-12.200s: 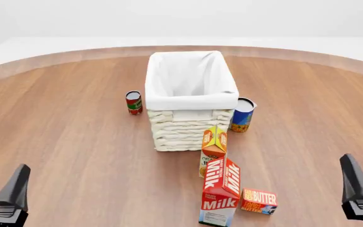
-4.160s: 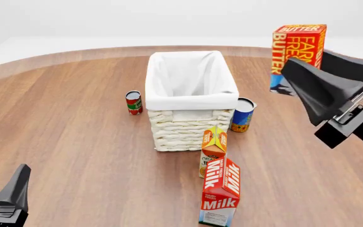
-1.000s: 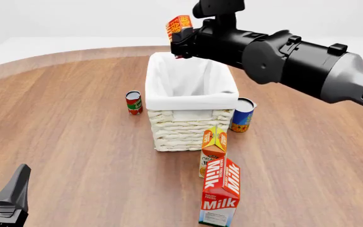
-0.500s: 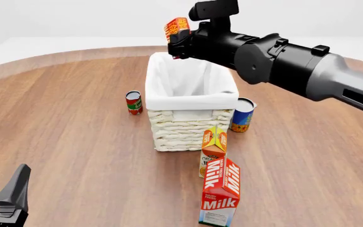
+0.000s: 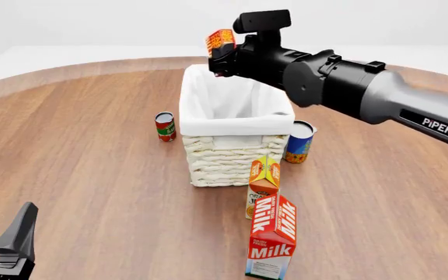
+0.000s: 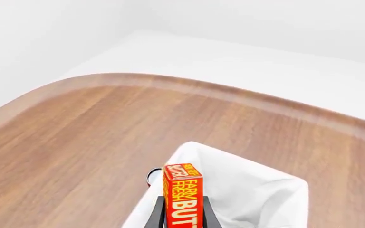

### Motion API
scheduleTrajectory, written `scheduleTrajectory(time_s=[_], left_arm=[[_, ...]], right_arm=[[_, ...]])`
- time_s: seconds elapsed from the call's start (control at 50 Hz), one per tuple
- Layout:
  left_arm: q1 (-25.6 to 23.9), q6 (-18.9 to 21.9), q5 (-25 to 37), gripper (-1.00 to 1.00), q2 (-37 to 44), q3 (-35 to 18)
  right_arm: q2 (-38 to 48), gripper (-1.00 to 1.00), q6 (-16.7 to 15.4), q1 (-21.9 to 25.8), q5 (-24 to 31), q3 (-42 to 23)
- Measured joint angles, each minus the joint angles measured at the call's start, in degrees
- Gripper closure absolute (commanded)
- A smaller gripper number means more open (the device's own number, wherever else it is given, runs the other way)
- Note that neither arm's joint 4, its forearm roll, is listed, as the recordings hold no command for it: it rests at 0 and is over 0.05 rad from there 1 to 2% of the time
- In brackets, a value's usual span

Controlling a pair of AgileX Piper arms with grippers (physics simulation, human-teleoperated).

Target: Pick up the butter and put it in the basket.

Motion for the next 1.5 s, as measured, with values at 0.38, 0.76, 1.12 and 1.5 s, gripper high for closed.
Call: scheduleTrajectory(time_s=[0.38, 0.76, 1.12, 1.5], left_arm=[[0.0, 0.0, 0.0, -1.0, 0.0, 0.0], [0.0, 0.0, 0.0, -1.0, 0.0, 0.0], [0.0, 0.0, 0.0, -1.0, 0.0, 0.0], [0.0, 0.0, 0.0, -1.0, 0.0, 0.0]], right_arm=[[0.82, 1.0, 0.69, -0.34, -1.5, 1.06], [1.71, 1.0, 1.67, -0.78, -2.75, 1.84], [4.0, 1.0, 2.83, -1.82, -4.46, 0.81], [5.76, 1.0, 4.59, -3.28, -6.1, -0.41]])
